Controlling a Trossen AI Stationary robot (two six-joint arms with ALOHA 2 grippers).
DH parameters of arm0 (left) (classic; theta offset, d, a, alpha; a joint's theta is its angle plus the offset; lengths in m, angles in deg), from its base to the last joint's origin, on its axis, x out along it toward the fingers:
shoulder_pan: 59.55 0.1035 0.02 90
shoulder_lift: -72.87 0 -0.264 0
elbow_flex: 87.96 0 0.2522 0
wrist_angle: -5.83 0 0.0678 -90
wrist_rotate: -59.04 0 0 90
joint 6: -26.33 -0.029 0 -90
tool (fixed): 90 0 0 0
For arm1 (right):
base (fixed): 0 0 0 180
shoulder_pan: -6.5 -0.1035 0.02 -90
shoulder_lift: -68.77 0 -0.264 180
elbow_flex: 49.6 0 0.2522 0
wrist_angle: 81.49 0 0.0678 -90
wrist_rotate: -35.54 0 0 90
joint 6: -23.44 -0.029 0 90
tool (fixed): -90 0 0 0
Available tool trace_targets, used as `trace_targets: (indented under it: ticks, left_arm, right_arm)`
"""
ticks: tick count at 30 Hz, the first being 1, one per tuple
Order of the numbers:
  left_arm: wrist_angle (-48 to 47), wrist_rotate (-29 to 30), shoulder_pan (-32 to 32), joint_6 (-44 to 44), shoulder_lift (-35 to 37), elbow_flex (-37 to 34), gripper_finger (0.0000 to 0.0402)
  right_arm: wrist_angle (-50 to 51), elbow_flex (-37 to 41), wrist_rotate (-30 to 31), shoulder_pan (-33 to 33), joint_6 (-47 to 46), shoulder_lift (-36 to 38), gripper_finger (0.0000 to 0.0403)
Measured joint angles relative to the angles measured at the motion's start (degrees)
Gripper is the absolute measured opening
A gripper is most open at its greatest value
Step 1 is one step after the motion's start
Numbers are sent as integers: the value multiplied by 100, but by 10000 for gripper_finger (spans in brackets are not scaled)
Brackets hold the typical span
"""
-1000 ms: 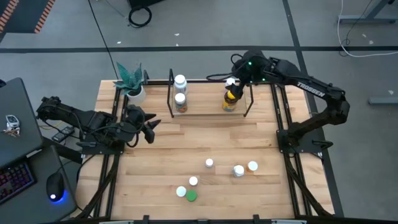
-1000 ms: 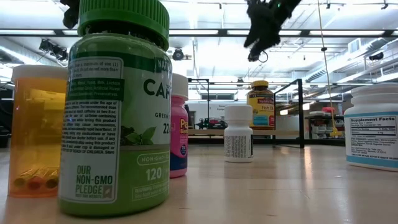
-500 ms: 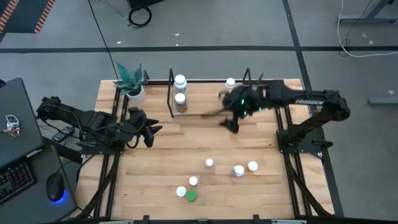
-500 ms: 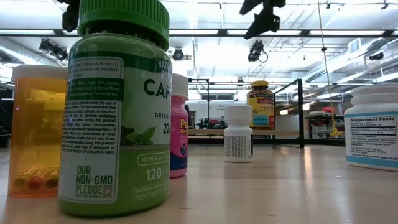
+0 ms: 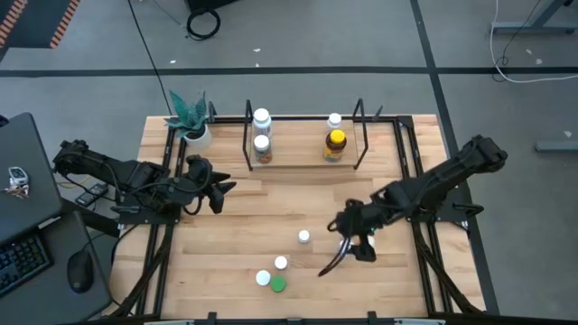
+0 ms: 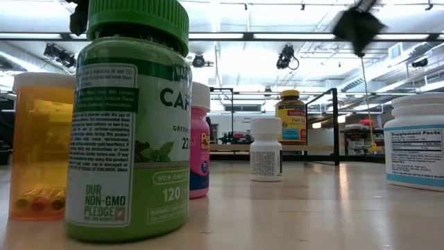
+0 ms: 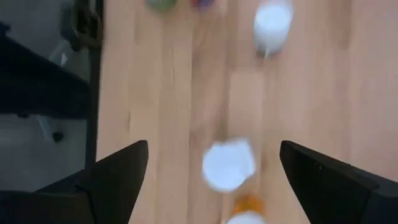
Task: Pick and place medicine bottles onto shelf by color
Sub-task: Put the blue pill bottle on the shelf
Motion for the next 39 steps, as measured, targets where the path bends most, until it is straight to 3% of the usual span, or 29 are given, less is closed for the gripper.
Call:
trace_targets:
  ticks: [4,10,23,32,39]
  left_arm:
    - [0,11,0,-5,0,0,174]
    - [-3,13,0,-4,0,0,174]
    - [-9,-7,-3,-50,-2,0,174]
    - [-4,-9,-9,-56,0,0,174]
    - [-7,-9,-7,-72,0,0,174]
  right_arm:
    - [-256,479,28,-290,-779,-2,373]
    - [-478,802,606,-582,-1783,-24,362]
    - [-418,352,1057,-805,-3188,-1325,330]
    - [-400,352,1054,-807,-3517,-1504,325]
    - [-366,382,1054,-794,-3559,-1504,266]
